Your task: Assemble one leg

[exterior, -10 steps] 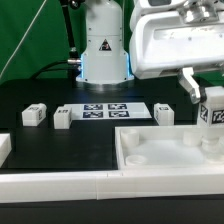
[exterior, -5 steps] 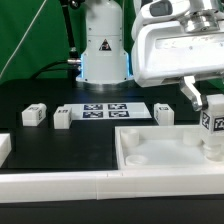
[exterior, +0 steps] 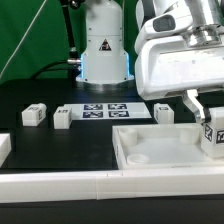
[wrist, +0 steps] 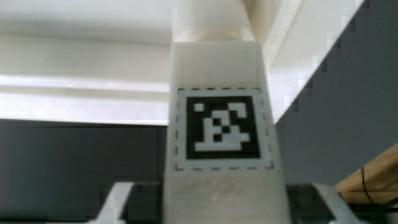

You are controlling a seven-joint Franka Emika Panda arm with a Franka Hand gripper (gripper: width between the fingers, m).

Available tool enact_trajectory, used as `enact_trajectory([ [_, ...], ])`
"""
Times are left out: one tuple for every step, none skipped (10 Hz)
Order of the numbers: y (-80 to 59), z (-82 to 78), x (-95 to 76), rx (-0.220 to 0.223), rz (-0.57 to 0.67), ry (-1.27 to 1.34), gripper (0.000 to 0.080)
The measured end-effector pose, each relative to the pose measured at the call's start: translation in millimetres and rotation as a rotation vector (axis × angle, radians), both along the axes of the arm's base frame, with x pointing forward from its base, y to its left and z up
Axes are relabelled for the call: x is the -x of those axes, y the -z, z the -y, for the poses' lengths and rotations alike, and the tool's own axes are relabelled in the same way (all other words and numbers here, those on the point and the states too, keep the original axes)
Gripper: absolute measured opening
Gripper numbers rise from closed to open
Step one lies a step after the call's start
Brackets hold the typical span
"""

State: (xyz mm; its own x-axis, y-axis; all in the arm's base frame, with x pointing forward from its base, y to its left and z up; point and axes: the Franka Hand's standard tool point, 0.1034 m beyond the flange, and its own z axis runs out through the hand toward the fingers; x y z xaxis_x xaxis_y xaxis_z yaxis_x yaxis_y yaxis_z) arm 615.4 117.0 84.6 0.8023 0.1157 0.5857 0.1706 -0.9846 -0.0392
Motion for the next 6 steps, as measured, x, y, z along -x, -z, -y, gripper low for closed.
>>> enact_trajectory([
  [0.1, 0.0, 0.2, 0.000, 0.001, 0.000, 0.0294],
  [-0.1, -0.1, 0.1, 0.000, 0.002, 0.000, 0.0294],
  [0.0, 0.0, -0.1, 0.001, -0.009, -0.001, 0.0295],
  [2.6, -0.1, 1.5, 0.002, -0.021, -0.003, 0.0295],
  [2.7, 0.0, 1.6, 0.002, -0.022, -0.003, 0.0461],
  [2.9, 0.0, 1.7, 0.002, -0.022, -0.003, 0.0605],
])
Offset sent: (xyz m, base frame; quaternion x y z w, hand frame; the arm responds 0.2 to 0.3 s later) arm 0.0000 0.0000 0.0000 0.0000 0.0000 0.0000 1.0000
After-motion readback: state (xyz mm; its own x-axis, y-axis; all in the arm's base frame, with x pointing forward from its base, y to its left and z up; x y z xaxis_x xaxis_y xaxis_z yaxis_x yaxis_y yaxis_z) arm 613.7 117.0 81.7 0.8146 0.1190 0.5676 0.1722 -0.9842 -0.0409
